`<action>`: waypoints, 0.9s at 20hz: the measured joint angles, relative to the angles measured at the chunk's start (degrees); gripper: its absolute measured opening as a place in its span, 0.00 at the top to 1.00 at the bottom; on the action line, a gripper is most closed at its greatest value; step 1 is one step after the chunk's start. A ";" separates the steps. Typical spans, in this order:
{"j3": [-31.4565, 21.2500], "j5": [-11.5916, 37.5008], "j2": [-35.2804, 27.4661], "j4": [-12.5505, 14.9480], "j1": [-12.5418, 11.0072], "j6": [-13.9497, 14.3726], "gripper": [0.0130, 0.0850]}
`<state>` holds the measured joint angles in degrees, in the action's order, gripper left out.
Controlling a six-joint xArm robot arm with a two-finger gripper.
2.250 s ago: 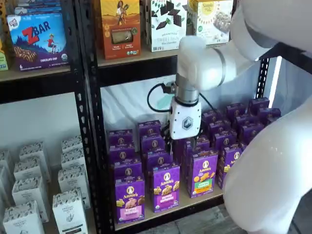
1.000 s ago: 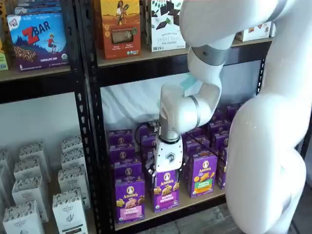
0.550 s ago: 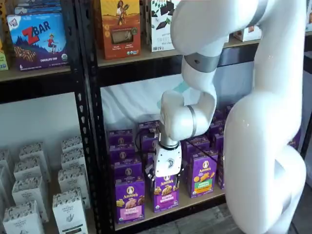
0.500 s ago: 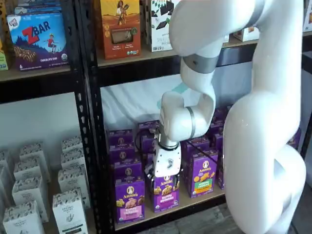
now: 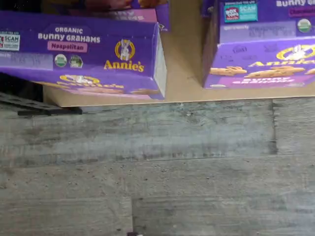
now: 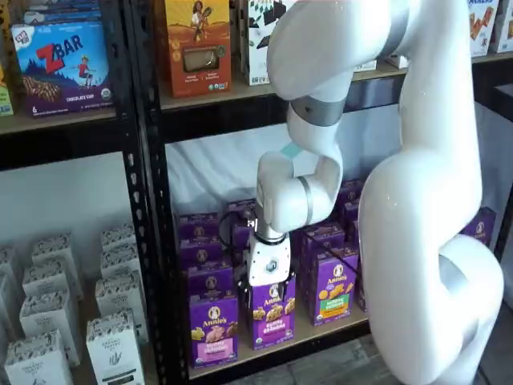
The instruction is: Pick up the purple box with a pink patch in the middle, on the bottom shelf, the first box from the left
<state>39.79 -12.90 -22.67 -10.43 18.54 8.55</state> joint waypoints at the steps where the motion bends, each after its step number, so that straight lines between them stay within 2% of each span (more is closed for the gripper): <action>1: 0.93 -0.42 -0.77 -1.03 0.04 -0.93 0.00; 3: 2.54 -0.51 -2.35 -2.01 0.16 -1.75 0.00; 5: 4.22 -0.81 -4.01 -1.36 0.14 -1.15 0.00; 8: 6.22 -0.56 -6.06 -3.53 0.36 -3.04 0.00; 9: 6.89 -0.44 -6.73 -3.50 0.36 -3.02 0.00; 16: 11.29 -0.69 -10.45 2.24 -0.28 1.94 0.00; 18: 12.85 -1.46 -11.51 2.89 -0.37 2.51 0.00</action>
<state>52.64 -14.36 -34.18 -7.54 18.17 11.06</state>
